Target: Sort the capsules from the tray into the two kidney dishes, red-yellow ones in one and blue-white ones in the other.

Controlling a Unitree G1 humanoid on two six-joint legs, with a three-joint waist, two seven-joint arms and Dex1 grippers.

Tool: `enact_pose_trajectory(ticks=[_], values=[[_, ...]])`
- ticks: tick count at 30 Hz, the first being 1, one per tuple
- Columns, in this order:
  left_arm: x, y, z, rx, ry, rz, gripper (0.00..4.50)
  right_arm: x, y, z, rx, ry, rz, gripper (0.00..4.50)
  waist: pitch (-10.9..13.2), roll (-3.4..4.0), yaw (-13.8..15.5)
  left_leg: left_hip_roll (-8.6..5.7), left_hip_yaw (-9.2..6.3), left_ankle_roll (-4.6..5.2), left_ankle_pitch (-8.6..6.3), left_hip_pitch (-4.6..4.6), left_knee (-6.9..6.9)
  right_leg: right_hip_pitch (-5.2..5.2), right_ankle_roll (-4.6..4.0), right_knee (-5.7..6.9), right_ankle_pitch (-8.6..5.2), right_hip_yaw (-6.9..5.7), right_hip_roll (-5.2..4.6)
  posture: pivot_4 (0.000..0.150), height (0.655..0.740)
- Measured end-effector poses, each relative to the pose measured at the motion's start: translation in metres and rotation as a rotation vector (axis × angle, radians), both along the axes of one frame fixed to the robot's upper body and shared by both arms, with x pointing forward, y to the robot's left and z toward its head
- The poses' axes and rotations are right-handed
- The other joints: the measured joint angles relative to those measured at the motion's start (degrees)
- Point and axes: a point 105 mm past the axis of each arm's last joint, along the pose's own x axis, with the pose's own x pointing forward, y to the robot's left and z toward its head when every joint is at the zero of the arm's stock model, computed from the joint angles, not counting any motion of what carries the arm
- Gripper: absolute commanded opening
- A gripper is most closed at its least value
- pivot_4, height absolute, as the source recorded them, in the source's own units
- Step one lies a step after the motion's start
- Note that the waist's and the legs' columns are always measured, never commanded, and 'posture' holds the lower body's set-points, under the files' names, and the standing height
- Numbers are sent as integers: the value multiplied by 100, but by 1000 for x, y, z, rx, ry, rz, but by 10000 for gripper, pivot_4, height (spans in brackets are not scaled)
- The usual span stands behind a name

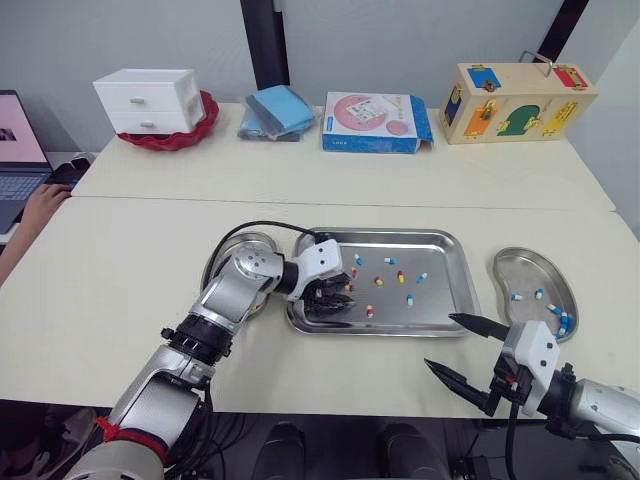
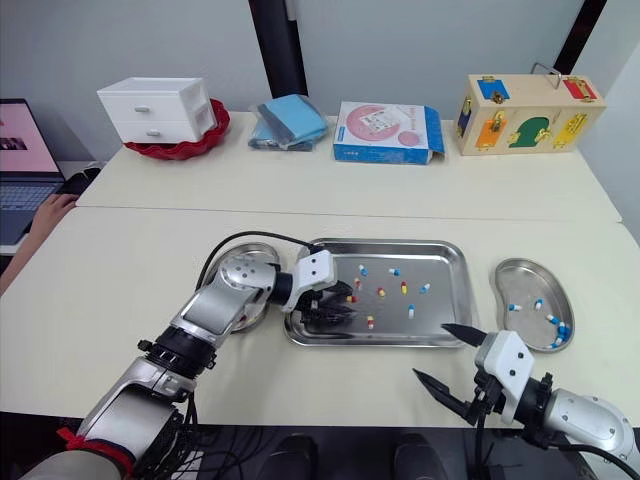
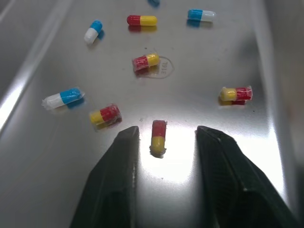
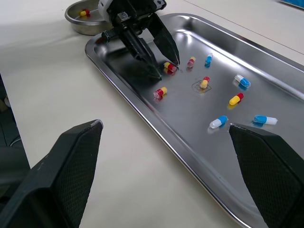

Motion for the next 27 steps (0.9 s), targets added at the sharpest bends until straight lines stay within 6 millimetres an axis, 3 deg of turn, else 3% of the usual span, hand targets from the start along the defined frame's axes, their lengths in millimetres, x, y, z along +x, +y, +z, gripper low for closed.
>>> enact_pose_trajectory(ticks=[3, 15, 19, 22, 27], values=[[1, -2, -1, 6, -12, -6, 197, 0, 0, 0, 0, 0, 0, 45000, -1, 0, 0, 0, 0, 0, 0, 4, 0, 4, 0, 0, 0, 0, 0, 1500, 7400], [-7, 1, 1, 24, -28, -22, 197, -1, -1, -1, -28, -3, 6, 45000, -1, 2, -8, 0, 0, 0, 0, 8, -1, 7, 0, 0, 0, 1, 0, 1500, 7400], [-16, 11, 25, -10, -40, -2, 197, -2, -2, -4, -64, -27, 28, 45000, -1, 1, -4, 1, -1, 0, 0, 5, -1, 6, 0, 0, 0, 0, 0, 1500, 7400], [-22, 27, 46, -39, -59, 45, 197, -1, 1, -5, -70, -48, 61, 45000, -1, 2, -19, 2, 0, 0, 0, 10, -2, 7, 0, 0, 0, 2, 0, 1500, 7400], [-16, 95, 64, -39, -85, 329, 197, 5, 11, -2, -57, -114, 157, 45000, 0, 3, -37, 3, -1, 0, 0, 10, -4, 7, 0, 0, -1, 0, 0, 1500, 7400]])
